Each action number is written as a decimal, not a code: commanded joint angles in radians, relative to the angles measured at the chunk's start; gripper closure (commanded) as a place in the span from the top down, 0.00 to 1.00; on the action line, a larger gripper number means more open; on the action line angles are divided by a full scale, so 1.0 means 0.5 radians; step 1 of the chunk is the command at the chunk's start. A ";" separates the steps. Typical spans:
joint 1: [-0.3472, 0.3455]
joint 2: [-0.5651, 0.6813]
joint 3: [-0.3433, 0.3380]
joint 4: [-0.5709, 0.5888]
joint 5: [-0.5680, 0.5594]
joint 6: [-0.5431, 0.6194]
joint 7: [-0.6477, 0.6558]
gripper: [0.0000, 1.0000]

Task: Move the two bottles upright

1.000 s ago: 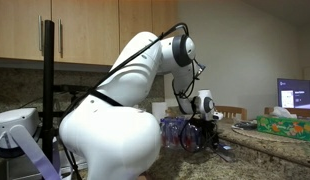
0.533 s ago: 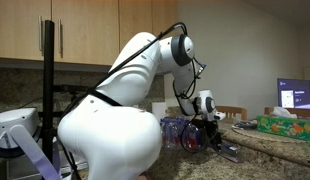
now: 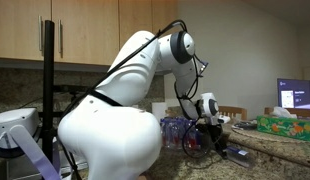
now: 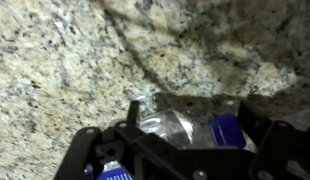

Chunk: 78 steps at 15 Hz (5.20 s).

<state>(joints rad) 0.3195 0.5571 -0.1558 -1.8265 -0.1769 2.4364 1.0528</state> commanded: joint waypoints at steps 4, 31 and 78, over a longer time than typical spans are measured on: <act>0.019 -0.302 -0.087 -0.375 -0.226 -0.007 0.256 1.00; -0.483 -0.596 0.249 -1.230 0.101 1.403 0.464 1.00; -0.328 -0.447 0.084 -0.725 0.266 0.326 0.329 0.15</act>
<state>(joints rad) 0.1741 0.3584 -0.1325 -2.1788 -0.0506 2.6383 1.2562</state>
